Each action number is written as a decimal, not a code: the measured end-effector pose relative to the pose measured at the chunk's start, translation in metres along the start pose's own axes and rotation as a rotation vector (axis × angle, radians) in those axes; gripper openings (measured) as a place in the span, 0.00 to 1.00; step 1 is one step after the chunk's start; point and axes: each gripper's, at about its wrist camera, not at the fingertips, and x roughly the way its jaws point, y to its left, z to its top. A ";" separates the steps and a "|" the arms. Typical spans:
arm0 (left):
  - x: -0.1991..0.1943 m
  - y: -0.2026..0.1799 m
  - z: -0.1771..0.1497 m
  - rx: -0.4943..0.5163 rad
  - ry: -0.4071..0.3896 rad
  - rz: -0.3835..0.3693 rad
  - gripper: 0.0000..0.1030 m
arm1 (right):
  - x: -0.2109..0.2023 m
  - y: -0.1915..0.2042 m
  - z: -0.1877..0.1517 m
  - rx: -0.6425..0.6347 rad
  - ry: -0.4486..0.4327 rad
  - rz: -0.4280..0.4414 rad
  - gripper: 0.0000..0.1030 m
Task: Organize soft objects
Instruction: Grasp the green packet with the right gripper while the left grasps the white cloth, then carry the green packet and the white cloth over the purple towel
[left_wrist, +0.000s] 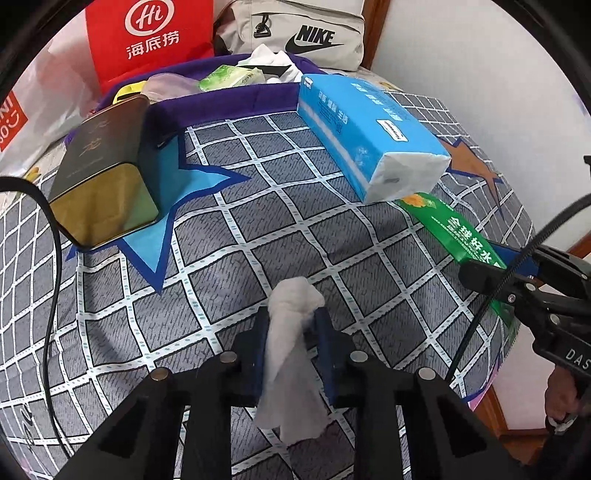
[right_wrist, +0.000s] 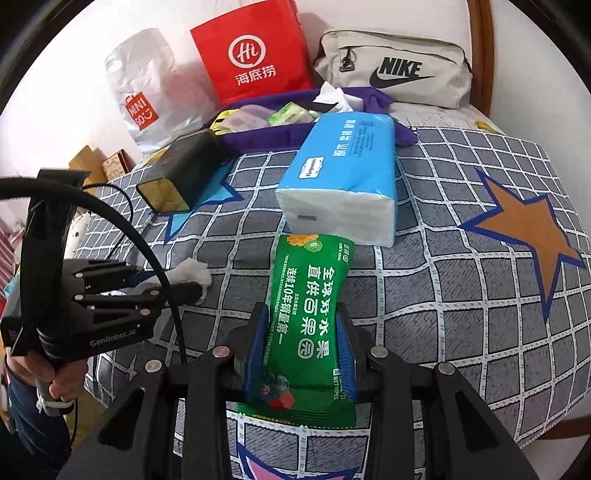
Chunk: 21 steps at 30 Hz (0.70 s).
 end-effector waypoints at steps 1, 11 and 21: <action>-0.002 0.003 -0.002 -0.022 -0.008 -0.001 0.21 | 0.000 0.000 0.000 0.004 0.002 0.005 0.34; -0.034 0.038 -0.001 -0.109 -0.089 0.004 0.21 | -0.003 0.020 0.008 -0.031 0.001 0.034 0.34; -0.058 0.074 0.000 -0.194 -0.141 0.012 0.21 | -0.011 0.047 0.026 -0.080 -0.023 0.080 0.34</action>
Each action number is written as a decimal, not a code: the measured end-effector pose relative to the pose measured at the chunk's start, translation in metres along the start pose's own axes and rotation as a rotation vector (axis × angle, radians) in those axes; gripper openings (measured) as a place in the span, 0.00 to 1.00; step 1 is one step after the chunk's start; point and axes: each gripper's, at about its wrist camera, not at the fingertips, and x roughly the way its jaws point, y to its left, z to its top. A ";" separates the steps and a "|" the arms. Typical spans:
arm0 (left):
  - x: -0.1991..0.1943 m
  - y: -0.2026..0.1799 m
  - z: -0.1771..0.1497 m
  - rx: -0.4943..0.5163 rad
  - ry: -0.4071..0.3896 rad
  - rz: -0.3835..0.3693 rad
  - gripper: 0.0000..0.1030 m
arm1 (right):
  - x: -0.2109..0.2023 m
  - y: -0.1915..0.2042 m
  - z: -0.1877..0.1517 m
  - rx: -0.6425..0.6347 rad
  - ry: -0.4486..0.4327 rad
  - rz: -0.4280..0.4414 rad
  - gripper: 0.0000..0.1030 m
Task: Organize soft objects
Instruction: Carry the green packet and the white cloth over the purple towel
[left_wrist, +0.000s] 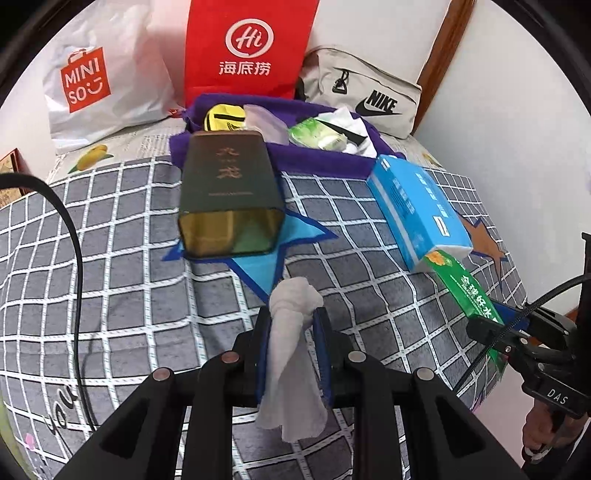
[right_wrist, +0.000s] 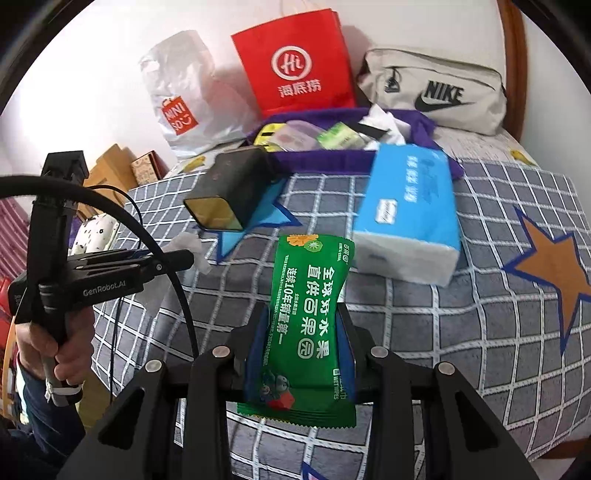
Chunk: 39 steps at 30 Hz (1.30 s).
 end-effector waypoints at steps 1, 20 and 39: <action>-0.001 0.001 0.001 -0.001 -0.004 0.003 0.21 | 0.000 0.002 0.001 -0.003 -0.004 -0.003 0.34; -0.017 0.017 0.030 -0.030 -0.039 0.018 0.21 | -0.004 0.010 0.042 -0.085 -0.071 -0.002 0.34; -0.027 0.059 0.115 -0.088 -0.123 0.105 0.21 | 0.010 -0.027 0.155 -0.099 -0.207 -0.026 0.34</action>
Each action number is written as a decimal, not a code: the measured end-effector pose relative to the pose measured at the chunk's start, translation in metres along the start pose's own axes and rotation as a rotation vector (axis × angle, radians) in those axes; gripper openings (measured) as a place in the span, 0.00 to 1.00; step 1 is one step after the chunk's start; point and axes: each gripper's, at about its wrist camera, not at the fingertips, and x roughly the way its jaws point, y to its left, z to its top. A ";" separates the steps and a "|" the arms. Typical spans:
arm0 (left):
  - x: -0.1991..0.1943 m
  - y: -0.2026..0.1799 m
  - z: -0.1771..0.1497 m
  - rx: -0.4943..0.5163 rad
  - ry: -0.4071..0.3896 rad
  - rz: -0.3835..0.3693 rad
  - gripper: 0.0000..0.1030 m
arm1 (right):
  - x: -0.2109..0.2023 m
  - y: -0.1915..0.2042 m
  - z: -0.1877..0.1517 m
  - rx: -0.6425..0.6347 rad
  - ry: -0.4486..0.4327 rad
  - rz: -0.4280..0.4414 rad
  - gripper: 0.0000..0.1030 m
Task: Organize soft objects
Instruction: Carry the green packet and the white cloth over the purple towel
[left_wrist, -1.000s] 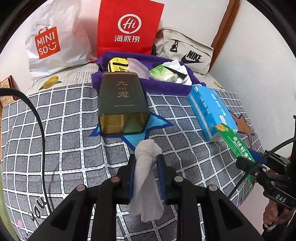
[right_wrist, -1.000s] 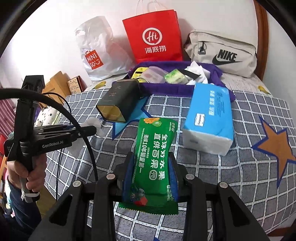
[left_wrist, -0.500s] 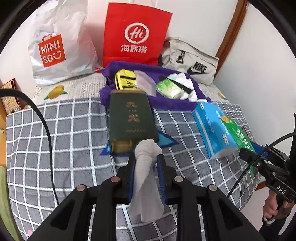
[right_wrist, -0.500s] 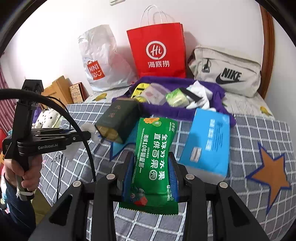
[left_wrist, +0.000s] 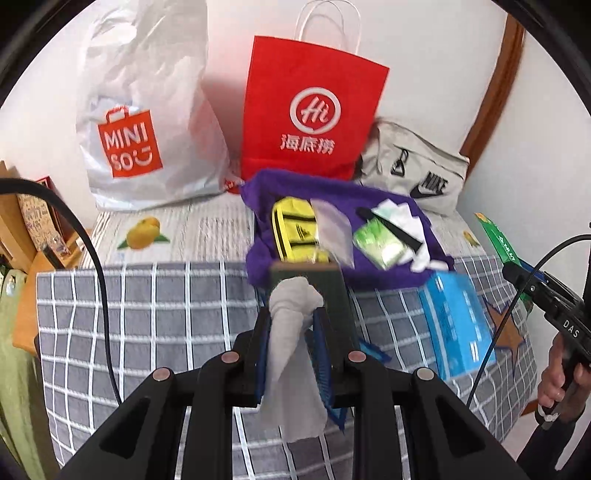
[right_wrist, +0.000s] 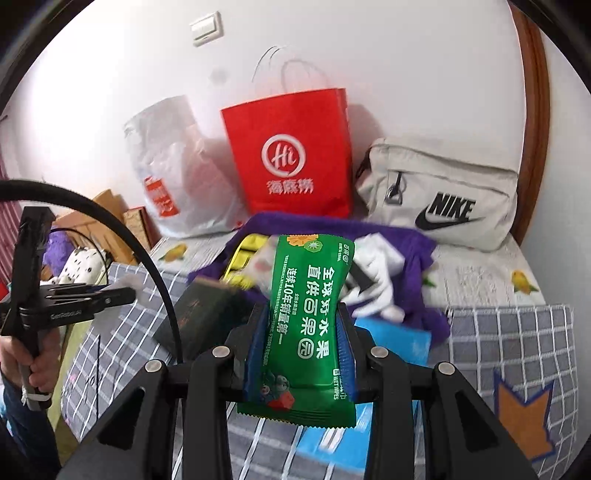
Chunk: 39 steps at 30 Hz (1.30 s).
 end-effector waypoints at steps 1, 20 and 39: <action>0.003 0.000 0.007 0.000 -0.005 0.007 0.21 | 0.003 -0.003 0.005 -0.003 -0.001 0.005 0.34; 0.073 -0.004 0.087 -0.013 0.006 0.034 0.21 | 0.083 -0.064 0.087 0.073 -0.001 -0.043 0.35; 0.145 -0.018 0.122 -0.024 0.068 0.002 0.21 | 0.181 -0.074 0.071 0.045 0.203 -0.063 0.35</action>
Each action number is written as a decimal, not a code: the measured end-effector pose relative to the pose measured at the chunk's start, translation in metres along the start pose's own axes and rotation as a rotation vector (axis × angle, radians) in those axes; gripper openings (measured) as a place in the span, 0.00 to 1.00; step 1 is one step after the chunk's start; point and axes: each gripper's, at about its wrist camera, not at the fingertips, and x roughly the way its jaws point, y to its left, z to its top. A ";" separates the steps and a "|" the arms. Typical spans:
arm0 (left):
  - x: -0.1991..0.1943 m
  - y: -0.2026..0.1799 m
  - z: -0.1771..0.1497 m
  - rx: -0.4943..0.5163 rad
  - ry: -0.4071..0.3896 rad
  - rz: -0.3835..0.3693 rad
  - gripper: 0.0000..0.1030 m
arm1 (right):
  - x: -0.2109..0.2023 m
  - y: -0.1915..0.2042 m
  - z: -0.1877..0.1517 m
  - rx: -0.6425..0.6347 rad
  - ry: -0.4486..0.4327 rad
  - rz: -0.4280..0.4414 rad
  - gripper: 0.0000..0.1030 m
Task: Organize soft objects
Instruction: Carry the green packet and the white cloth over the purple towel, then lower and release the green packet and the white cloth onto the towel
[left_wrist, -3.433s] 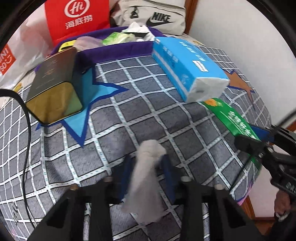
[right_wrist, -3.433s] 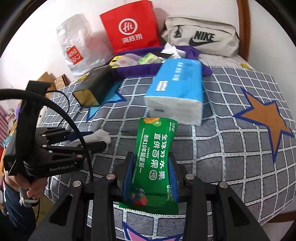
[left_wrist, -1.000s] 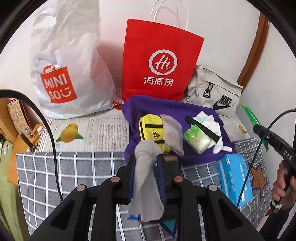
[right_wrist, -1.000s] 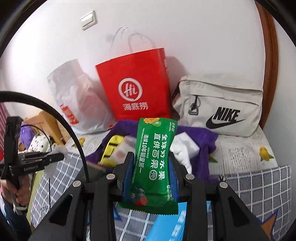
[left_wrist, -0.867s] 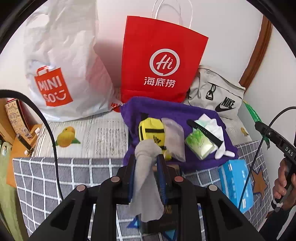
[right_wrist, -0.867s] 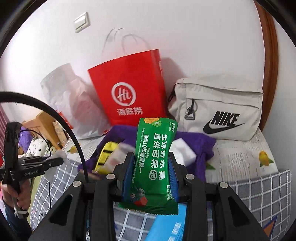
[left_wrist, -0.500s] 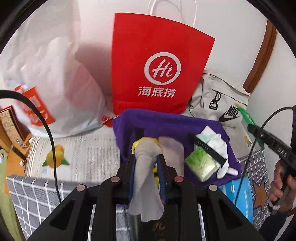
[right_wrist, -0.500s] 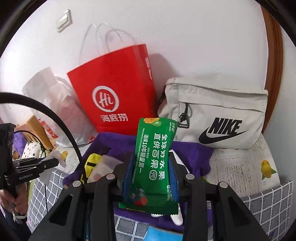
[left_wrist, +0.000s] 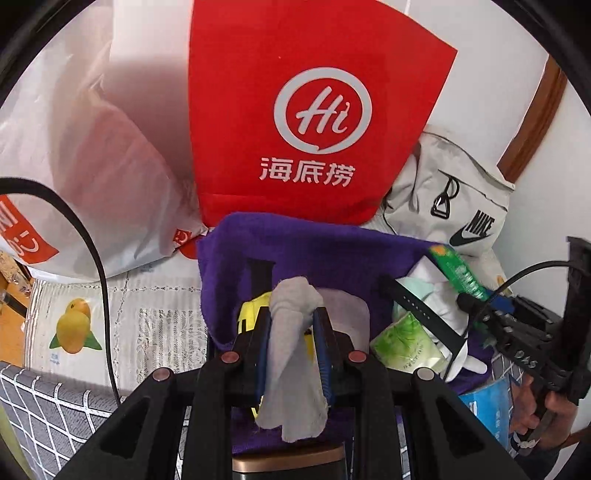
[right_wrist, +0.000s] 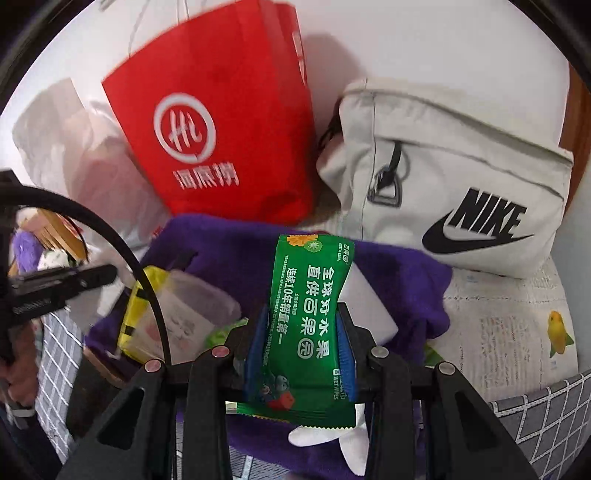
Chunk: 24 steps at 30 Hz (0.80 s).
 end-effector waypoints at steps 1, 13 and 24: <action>0.002 0.001 0.000 0.000 0.010 -0.003 0.21 | 0.006 0.000 -0.001 0.001 0.012 -0.010 0.35; 0.015 0.006 0.000 -0.037 0.040 -0.050 0.21 | 0.035 -0.004 -0.007 -0.032 0.101 -0.059 0.37; 0.033 0.010 -0.003 -0.055 0.088 -0.032 0.21 | 0.035 -0.007 -0.004 -0.034 0.113 -0.025 0.44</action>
